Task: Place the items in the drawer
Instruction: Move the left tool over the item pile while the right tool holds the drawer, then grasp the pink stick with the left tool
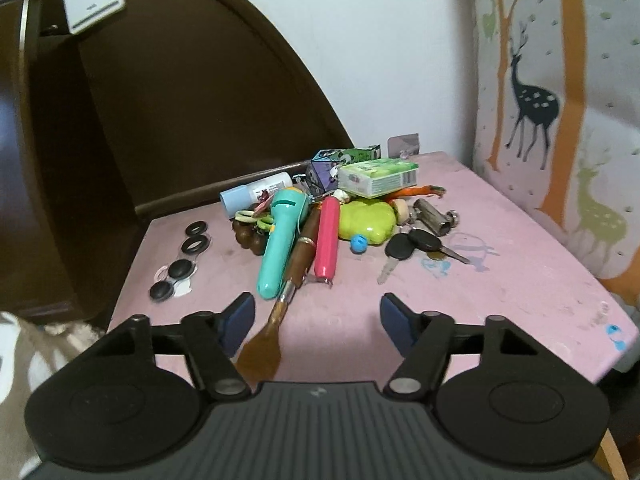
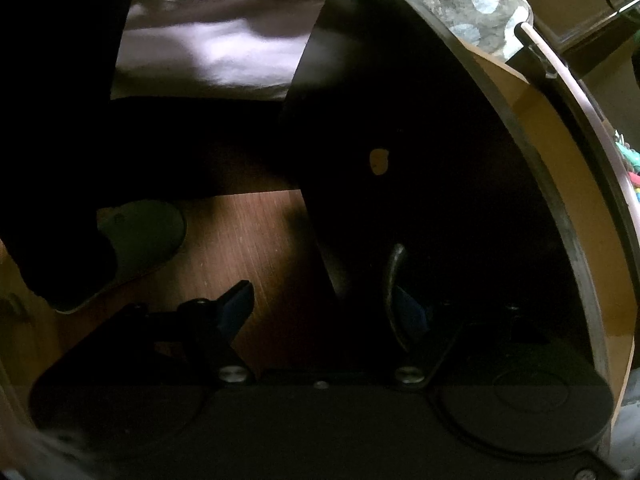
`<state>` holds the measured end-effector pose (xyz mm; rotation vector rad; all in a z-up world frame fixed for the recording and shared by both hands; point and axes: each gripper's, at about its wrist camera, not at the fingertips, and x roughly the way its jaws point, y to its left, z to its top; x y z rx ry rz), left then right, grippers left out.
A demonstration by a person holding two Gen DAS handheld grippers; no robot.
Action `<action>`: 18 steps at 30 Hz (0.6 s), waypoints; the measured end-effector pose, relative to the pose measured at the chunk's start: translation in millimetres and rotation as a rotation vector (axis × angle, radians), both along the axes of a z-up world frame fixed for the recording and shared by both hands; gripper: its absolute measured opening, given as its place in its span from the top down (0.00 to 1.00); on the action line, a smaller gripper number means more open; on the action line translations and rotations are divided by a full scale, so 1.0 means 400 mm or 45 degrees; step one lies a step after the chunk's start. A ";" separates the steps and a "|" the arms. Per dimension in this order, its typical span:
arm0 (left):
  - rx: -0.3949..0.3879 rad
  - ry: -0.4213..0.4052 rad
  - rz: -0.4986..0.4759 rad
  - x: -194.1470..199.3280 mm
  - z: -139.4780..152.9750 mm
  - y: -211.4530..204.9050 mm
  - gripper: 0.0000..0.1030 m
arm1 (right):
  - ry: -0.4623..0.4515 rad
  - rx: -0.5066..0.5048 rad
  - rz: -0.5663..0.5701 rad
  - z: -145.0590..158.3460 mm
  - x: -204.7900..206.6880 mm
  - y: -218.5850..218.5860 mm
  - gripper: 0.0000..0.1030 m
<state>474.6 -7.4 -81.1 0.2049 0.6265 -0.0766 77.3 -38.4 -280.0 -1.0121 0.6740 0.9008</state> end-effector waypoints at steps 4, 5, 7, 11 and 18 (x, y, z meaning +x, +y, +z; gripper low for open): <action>0.036 0.015 -0.007 0.065 -0.014 -0.012 0.50 | -0.004 -0.009 0.011 -0.005 -0.003 0.002 0.19; 0.042 0.017 -0.010 0.081 -0.016 -0.016 0.51 | -0.005 -0.013 0.013 -0.006 -0.003 0.003 0.18; 0.051 0.018 -0.025 0.108 -0.020 -0.025 0.56 | -0.007 -0.025 0.022 -0.009 -0.004 0.005 0.16; 0.057 0.019 -0.038 0.156 -0.031 -0.041 0.60 | -0.009 -0.026 0.025 -0.010 -0.003 0.006 0.16; 0.196 0.039 -0.085 0.214 -0.071 -0.095 0.68 | -0.015 -0.024 0.038 -0.012 -0.002 0.001 0.15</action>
